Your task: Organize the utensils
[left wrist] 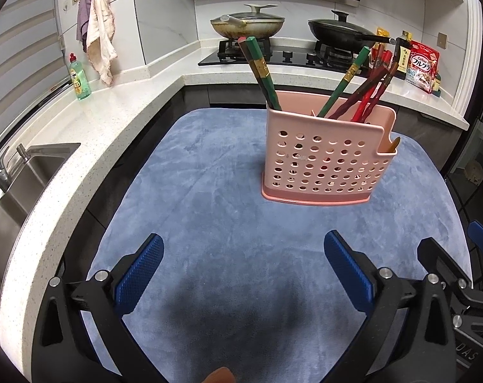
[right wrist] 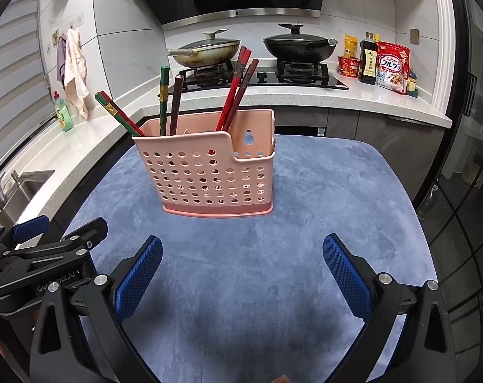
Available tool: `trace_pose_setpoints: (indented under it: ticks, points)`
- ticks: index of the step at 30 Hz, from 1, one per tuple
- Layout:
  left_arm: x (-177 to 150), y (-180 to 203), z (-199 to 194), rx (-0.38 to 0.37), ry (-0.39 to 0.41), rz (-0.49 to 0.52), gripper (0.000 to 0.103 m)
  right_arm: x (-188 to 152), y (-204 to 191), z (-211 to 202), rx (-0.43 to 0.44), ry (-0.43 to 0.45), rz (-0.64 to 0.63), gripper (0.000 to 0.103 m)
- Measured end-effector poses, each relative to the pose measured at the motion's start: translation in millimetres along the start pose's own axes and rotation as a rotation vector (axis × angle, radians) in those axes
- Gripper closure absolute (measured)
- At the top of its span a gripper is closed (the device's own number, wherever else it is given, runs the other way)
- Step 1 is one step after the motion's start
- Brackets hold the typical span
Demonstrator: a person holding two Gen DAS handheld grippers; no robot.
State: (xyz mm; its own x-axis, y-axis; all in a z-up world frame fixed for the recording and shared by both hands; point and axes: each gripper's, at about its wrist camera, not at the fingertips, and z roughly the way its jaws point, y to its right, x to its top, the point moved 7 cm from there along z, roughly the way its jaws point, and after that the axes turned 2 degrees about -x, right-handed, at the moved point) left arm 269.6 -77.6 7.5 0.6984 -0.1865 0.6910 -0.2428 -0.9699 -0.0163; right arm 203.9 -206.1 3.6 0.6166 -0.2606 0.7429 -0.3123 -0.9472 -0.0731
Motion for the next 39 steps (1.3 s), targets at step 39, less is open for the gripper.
trace_pose_setpoints:
  ticks: [39]
  points:
    - [2.3,0.0,3.8,0.033,-0.001,0.031,0.007,-0.4,-5.4,5.7,-0.002,-0.014,-0.013,0.006]
